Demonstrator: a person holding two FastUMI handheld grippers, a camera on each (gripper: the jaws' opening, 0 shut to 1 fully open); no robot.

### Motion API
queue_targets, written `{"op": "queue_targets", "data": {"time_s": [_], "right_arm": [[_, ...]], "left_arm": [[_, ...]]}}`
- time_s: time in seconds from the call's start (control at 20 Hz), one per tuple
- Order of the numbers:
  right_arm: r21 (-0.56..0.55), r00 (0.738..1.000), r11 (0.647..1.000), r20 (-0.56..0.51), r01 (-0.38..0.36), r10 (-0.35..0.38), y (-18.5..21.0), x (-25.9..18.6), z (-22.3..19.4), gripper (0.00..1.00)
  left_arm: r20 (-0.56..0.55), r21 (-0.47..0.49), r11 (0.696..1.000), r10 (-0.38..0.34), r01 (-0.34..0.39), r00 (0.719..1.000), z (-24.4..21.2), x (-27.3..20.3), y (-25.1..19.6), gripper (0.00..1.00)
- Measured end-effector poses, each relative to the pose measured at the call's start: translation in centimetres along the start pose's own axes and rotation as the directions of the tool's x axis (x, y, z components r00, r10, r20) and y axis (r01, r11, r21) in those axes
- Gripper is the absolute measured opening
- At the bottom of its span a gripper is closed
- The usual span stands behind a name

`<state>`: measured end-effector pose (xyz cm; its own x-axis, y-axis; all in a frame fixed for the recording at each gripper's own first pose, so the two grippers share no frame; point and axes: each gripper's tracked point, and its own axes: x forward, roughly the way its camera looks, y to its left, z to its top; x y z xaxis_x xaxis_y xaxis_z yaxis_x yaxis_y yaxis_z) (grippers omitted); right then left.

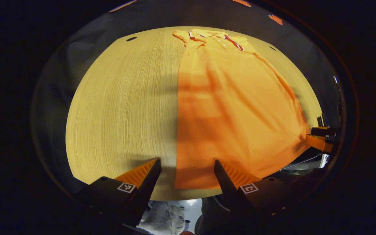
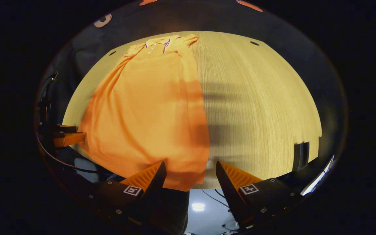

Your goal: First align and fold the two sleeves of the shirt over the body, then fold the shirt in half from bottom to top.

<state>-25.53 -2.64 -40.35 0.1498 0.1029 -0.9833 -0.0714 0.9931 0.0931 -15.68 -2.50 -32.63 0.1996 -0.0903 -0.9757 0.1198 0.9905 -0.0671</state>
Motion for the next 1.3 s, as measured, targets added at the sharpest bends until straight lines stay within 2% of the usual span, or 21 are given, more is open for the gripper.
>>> {"op": "queue_targets", "data": {"time_s": [0.1, 0.25, 0.3, 0.35, 0.4, 0.45, 0.5, 0.55, 0.6, 0.7, 0.75, 0.85, 0.95, 1.05, 1.3], "right_arm": [[0.005, 0.998, 1.000, -0.064, -0.011, 0.011, 0.7, 0.3, -1.2, 0.89], [-0.053, 0.996, 0.998, -0.081, 0.023, -0.027, 0.5, 0.8, -0.8, 0.84], [-0.083, 0.994, 0.996, -0.097, 0.037, -0.045, 0.2, 1.0, -1.1, 0.81], [-0.083, 0.993, 0.996, -0.110, 0.031, -0.040, 0.2, 0.8, -1.1, 0.64], [-0.066, 0.990, 0.998, -0.135, 0.019, -0.028, 0.4, 0.8, -1.4, 0.58], [-0.030, 0.987, 0.999, -0.161, -0.028, 0.023, 1.1, 0.7, -1.5, 0.32], [0.027, 0.986, 0.999, -0.162, -0.044, 0.047, 1.3, 0.9, -1.2, 0.31], [0.081, 0.983, 0.994, -0.166, -0.068, 0.080, 1.5, 0.8, -1.2, 0.06], [0.113, 0.977, 0.989, -0.179, -0.096, 0.115, 1.9, 0.8, -1.4, 0.06], [0.138, 0.975, 0.982, -0.162, -0.129, 0.151, 2.3, 0.5, -0.7, 0.06], [0.133, 0.974, 0.979, -0.147, -0.154, 0.173, 2.5, 0.1, -0.1, 0.06], [0.147, 0.980, 0.976, -0.097, -0.160, 0.175, 2.2, -0.5, 1.6, 0.06], [0.166, 0.986, 0.977, -0.074, -0.135, 0.149, 1.5, -0.5, 3.0, 0.06], [0.179, 0.985, 0.972, -0.051, -0.155, 0.166, 1.5, -1.0, 4.5, 0.06], [0.168, 0.985, 0.970, 0.021, -0.175, 0.174, 0.6, -2.1, 9.0, 0.06]], "left_arm": [[-0.012, 0.031, 1.000, 0.005, -0.005, 1.000, -0.2, 0.3, -0.1, 0.97], [-0.034, 0.026, 1.000, 0.008, -0.007, 0.999, 0.0, 0.4, -0.1, 0.96], [-0.037, 0.018, 1.000, 0.008, -0.008, 0.999, 0.1, 0.4, -0.3, 0.90], [-0.036, 0.020, 1.000, 0.005, -0.005, 0.999, 0.3, 0.3, -0.4, 0.67], [-0.040, 0.027, 1.000, -0.001, 0.002, 0.999, 0.3, 0.4, -0.6, 0.48], [-0.031, 0.019, 1.000, -0.004, 0.004, 1.000, 0.5, 0.5, -0.9, 0.29], [-0.053, 0.027, 1.000, -0.005, 0.006, 0.999, 0.4, 0.5, -1.1, 0.10], [-0.060, 0.040, 0.999, -0.012, 0.014, 0.998, 0.4, 0.5, -1.1, 0.08], [-0.077, 0.035, 0.999, -0.026, 0.028, 0.997, 0.4, 0.5, -1.2, 0.08], [-0.073, -0.081, 0.991, -0.112, 0.106, 0.991, 0.8, 0.6, -2.8, 0.01], [-0.091, -0.110, 0.986, -0.137, 0.127, 0.986, 0.6, 0.4, -3.4, 0.01], [-0.070, -0.099, 0.987, -0.132, 0.125, 0.989, 1.7, -0.2, -3.2, 0.01], [-0.045, -0.094, 0.987, -0.133, 0.128, 0.990, 3.1, -0.6, -3.3, 0.01], [-0.021, -0.117, 0.982, -0.148, 0.145, 0.989, 4.7, -1.3, -3.5, 0.01], [0.035, -0.091, 0.984, -0.149, 0.151, 0.988, 9.2, -3.0, -3.4, 0.01]]}}
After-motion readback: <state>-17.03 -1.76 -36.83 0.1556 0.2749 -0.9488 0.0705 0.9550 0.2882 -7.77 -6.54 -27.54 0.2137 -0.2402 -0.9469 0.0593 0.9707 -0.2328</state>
